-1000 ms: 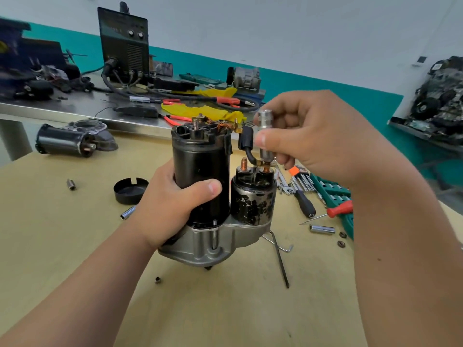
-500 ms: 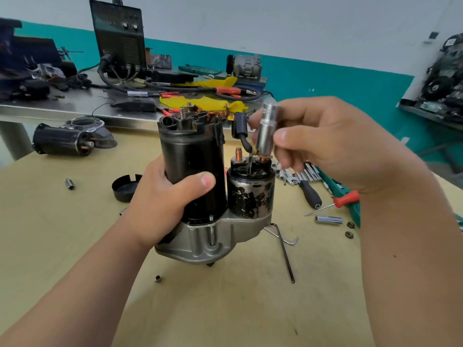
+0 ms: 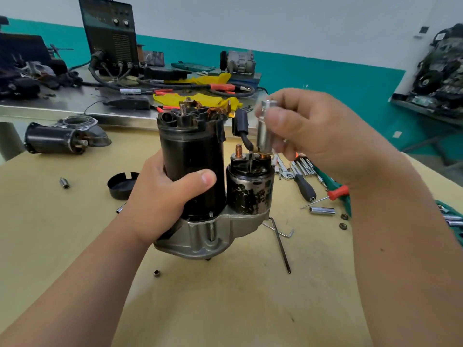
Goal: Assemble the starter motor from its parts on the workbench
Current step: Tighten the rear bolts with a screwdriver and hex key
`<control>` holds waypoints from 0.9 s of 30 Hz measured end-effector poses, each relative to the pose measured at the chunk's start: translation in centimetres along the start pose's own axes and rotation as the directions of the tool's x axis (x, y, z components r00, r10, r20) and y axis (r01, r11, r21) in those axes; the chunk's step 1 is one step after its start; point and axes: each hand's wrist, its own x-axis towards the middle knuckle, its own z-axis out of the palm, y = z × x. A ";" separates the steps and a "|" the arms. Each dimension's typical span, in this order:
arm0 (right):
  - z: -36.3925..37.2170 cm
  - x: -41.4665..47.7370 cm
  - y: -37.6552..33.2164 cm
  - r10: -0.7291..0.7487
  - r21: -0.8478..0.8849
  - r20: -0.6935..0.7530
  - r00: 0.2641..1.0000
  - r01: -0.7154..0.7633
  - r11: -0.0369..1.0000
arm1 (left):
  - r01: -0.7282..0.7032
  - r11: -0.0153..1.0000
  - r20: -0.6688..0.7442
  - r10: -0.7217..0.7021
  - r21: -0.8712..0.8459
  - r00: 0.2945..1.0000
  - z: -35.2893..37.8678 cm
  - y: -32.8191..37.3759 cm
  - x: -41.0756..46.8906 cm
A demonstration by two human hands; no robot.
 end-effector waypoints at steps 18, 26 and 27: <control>-6.6 -1.9 15.1 0.602 0.414 -0.675 0.426 -0.458 0.787 | 0.015 1.000 -0.018 -0.015 -0.004 1.000 -0.3 0.2 -0.7; 1.0 1.0 10.9 0.565 0.380 -0.201 0.800 -0.469 0.798 | 0.030 0.999 0.004 -0.030 -0.017 1.000 0.0 0.6 -1.2; 2.0 1.2 9.3 0.514 0.500 -0.102 0.851 -0.403 0.767 | 0.032 0.999 -0.004 -0.032 -0.014 0.999 0.3 0.7 -1.2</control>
